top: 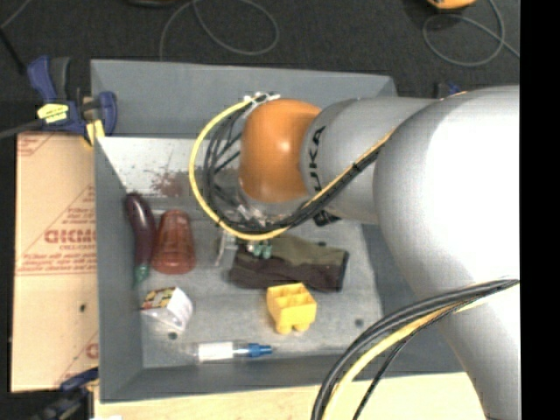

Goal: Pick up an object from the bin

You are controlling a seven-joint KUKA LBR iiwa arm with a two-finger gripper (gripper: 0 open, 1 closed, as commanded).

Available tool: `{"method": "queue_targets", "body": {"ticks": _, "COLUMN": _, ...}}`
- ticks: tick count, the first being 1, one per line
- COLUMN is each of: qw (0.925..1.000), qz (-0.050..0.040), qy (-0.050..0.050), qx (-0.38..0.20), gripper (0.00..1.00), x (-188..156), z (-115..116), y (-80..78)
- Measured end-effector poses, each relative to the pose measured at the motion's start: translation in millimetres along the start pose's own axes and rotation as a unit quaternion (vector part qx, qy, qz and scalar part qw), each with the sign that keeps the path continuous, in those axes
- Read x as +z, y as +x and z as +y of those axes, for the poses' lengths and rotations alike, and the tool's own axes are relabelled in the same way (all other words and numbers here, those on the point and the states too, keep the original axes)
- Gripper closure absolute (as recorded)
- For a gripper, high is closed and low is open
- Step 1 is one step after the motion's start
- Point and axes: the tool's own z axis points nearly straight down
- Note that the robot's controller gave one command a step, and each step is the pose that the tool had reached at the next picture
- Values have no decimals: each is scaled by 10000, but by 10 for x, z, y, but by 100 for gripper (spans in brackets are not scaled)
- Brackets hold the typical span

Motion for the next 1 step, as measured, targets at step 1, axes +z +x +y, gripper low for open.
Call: {"method": "queue_targets", "body": {"ticks": 1, "qw": 9999, "qz": 3, "qy": 10, "qx": -101, "gripper": 100, "x": -372, "z": -22, "y": 53}}
